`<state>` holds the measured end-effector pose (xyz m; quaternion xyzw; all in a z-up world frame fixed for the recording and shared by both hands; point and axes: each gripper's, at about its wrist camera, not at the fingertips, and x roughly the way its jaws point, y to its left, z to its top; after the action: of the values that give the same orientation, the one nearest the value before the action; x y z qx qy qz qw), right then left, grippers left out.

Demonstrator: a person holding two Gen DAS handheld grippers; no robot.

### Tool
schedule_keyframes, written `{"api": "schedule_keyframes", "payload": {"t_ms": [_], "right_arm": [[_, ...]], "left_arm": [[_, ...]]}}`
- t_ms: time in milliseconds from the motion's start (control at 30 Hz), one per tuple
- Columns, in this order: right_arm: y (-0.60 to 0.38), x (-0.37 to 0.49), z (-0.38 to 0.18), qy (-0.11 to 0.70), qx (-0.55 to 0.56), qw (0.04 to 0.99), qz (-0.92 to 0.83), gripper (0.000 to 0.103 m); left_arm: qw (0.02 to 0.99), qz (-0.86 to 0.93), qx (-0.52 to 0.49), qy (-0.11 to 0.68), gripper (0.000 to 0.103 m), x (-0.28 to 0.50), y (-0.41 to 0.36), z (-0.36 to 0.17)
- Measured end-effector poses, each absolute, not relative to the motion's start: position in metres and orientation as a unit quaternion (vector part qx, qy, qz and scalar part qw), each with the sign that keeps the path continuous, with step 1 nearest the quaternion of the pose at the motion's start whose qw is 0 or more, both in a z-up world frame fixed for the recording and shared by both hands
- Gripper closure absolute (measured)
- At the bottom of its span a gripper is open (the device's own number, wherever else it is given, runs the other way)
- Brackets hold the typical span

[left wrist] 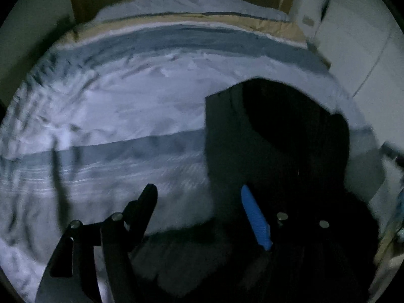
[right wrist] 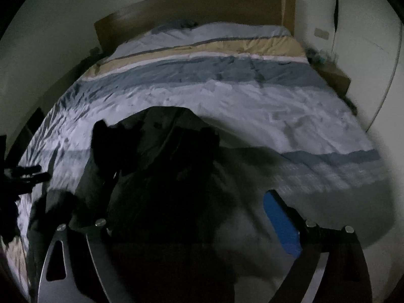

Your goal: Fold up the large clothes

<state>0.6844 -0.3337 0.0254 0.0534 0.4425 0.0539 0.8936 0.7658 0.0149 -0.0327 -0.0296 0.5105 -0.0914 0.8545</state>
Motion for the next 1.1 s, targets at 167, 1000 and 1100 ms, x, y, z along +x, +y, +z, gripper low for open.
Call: {"api": "schedule_keyframes", "payload": {"t_ms": [167, 1000, 1100], "right_arm": [[-0.333, 0.747, -0.012, 0.457, 0.101, 0.88, 0.075, 0.007], [-0.301, 0.81, -0.045, 0.499, 0.117, 0.845, 0.153, 0.084], [-0.292, 0.792, -0.018, 0.478, 0.089, 0.855, 0.179, 0.084]], "left_arm": [[0.841, -0.111, -0.106, 0.519, 0.035, 0.831, 0.015, -0.066], [0.806, -0.14, -0.213, 0.535, 0.094, 0.885, -0.022, -0.117], [0.819, -0.152, -0.199, 0.515, 0.096, 0.862, -0.024, -0.095]]}}
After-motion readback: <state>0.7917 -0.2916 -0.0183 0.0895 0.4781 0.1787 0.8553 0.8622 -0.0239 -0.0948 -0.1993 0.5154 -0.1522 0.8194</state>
